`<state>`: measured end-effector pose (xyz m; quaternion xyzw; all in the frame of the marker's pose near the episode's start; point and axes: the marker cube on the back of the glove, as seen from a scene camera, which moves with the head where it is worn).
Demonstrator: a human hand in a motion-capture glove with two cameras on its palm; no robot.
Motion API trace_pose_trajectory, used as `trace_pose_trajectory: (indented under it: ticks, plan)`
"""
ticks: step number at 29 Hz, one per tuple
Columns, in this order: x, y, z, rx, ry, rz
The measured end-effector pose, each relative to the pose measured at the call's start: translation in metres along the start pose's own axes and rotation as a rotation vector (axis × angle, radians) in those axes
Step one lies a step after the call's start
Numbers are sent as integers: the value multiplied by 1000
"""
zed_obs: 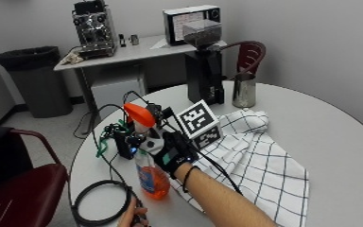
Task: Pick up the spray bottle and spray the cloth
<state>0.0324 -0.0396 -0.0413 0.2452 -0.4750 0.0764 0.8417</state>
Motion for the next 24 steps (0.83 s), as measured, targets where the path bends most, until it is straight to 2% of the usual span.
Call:
trace_pose_trajectory:
  ticks: [14,19,24]
  plan:
    - [1,2,0,-125,-11,53]
    - [9,28,-56,-164,33,56]
    - [32,63,-127,-165,238,50]
